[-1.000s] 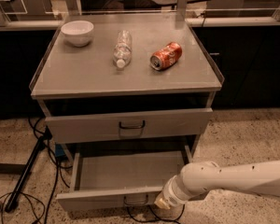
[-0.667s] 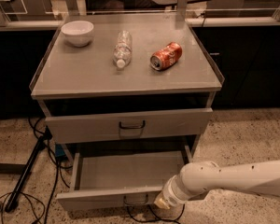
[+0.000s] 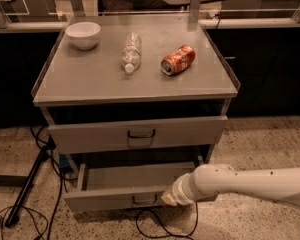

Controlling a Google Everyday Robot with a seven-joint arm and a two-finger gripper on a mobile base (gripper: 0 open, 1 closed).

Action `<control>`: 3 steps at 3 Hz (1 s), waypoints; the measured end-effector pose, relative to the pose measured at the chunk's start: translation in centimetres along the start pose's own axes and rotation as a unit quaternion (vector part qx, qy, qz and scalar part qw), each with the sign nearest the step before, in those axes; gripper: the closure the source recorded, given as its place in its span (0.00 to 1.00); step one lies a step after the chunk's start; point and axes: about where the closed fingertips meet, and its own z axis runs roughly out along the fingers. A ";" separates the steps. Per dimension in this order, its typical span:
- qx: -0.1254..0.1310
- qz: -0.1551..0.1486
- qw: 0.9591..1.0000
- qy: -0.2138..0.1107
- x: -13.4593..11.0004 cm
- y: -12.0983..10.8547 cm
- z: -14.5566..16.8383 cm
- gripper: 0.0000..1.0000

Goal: Close middle drawer

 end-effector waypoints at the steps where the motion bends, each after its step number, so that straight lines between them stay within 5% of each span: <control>1: 0.018 0.004 1.000 -0.021 -2.1 -1.8 -0.4 1.00; 2: 0.020 0.008 1.000 -0.019 -1.8 -1.8 -0.4 1.00; 3: 0.035 0.060 0.998 0.003 2.0 -3.0 -0.2 1.00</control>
Offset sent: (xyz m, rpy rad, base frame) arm 0.0230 0.0023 0.0105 0.0140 -0.0406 -0.0285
